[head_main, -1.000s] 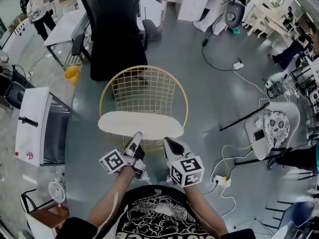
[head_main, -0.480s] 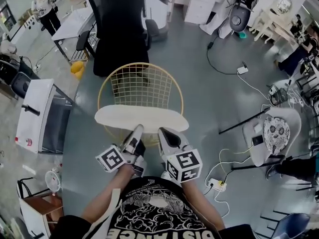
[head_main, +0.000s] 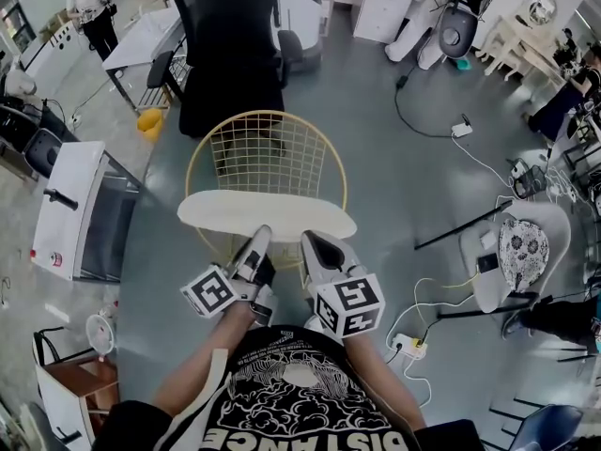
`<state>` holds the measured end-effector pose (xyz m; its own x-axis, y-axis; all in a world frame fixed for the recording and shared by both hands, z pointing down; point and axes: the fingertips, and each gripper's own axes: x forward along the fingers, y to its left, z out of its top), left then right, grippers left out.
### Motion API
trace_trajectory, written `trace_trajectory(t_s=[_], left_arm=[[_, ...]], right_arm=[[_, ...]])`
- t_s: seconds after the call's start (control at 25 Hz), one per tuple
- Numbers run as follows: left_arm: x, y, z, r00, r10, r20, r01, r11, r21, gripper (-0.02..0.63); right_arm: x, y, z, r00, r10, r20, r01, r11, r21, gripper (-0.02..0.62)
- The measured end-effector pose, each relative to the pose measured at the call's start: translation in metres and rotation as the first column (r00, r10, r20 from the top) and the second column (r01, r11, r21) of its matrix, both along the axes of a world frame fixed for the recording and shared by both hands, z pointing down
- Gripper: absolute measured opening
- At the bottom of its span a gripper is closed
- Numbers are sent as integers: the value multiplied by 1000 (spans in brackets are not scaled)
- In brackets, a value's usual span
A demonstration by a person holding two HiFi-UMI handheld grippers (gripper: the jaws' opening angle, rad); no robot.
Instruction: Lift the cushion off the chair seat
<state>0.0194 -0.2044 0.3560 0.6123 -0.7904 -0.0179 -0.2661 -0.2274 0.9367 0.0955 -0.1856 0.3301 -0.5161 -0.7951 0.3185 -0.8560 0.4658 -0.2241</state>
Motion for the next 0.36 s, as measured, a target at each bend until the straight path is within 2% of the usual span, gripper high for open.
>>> trace_trajectory(t_s=[0.36], left_arm=[[1,4,2,1000,-9,-29,8,1000,-17,28]], right_arm=[[2,4,2,1000,2,2,-2,1000,-8,0]])
